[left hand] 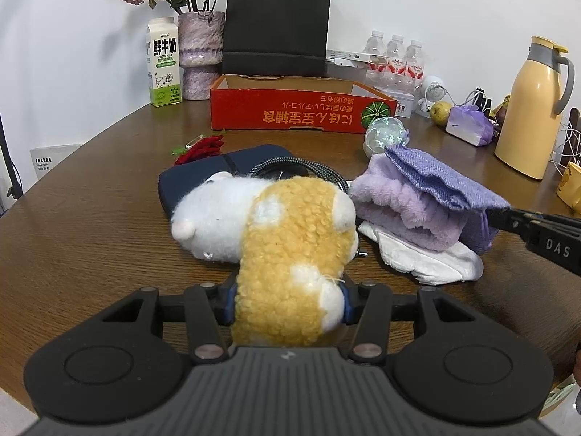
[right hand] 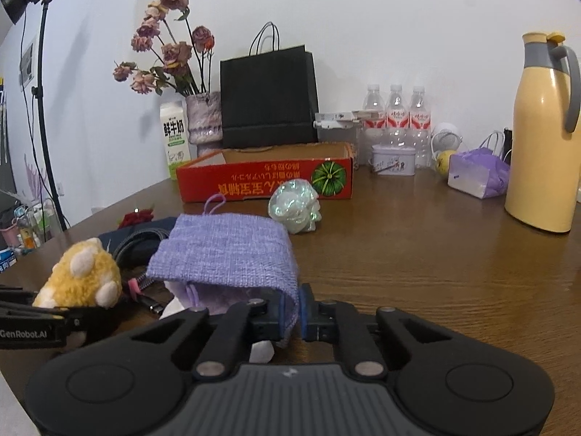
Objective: Organize objects
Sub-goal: 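Lift and carry the plush toy and purple bag toward the red box with both tools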
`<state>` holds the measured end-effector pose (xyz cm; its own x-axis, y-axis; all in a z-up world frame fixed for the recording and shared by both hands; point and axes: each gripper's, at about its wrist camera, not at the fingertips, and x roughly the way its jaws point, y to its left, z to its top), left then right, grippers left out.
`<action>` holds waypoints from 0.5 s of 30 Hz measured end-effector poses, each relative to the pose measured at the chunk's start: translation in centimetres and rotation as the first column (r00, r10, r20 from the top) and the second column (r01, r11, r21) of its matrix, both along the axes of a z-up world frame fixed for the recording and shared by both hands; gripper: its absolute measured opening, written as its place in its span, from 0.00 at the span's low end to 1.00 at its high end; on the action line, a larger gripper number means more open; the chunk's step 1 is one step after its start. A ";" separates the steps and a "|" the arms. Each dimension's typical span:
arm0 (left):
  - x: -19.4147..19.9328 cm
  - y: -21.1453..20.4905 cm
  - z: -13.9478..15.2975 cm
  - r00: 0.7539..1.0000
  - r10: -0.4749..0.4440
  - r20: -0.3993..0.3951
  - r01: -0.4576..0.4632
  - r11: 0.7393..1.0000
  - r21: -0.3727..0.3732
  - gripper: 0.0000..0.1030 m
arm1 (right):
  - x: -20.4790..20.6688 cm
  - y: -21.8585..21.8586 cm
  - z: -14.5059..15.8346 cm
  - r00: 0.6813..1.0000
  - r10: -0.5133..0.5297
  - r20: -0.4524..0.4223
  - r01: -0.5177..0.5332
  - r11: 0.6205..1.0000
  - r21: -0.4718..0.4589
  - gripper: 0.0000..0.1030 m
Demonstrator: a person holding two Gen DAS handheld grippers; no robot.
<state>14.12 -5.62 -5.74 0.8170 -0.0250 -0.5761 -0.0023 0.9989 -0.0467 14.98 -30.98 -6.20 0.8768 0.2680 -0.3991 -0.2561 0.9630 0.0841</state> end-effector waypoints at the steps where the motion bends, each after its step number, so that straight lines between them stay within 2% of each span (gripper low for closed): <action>1: -0.1 0.0 0.0 1.000 0.001 0.002 -0.001 1.000 -0.002 0.48 | -0.1 0.1 0.1 1.000 -0.005 0.009 0.005 1.000 -0.003 0.05; 9: -1.1 0.2 0.8 0.999 -0.006 0.052 0.005 1.000 0.011 0.48 | -1.5 0.4 1.1 0.995 -0.012 0.099 0.015 1.000 -0.026 0.03; 15: -1.8 0.6 1.3 0.997 -0.007 0.072 0.007 1.000 0.000 0.48 | -2.4 0.8 1.9 0.990 -0.029 0.135 0.035 0.998 -0.045 0.02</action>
